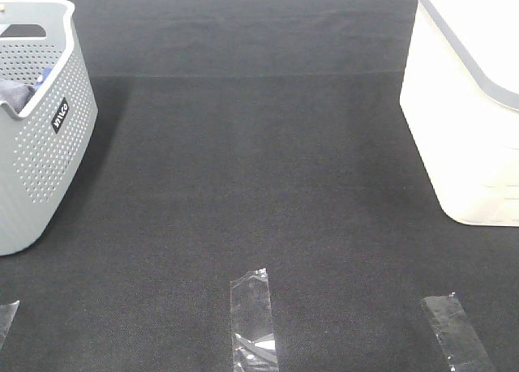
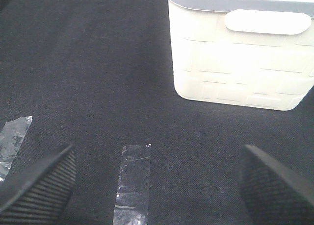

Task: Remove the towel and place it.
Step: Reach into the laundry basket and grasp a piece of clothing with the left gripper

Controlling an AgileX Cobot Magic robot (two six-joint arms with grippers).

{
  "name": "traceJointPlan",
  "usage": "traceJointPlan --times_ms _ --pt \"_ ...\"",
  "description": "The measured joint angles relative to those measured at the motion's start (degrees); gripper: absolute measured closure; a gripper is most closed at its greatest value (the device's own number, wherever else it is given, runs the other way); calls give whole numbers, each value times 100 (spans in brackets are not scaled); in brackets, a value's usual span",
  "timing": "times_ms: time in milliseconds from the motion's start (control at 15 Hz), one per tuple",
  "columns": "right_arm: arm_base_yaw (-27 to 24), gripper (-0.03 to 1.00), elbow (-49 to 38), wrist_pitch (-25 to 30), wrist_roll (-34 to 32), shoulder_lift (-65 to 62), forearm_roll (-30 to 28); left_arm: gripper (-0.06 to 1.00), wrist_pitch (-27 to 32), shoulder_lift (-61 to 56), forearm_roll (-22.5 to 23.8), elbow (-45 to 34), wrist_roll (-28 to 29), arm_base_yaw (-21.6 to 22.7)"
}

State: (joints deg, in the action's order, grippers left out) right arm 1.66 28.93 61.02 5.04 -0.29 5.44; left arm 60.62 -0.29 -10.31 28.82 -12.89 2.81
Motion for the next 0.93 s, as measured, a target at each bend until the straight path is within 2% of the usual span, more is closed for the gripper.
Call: traceJointPlan --times_ms 933 --pt "0 14 0 0 0 0 0 3 -23 0 40 0 0 0"
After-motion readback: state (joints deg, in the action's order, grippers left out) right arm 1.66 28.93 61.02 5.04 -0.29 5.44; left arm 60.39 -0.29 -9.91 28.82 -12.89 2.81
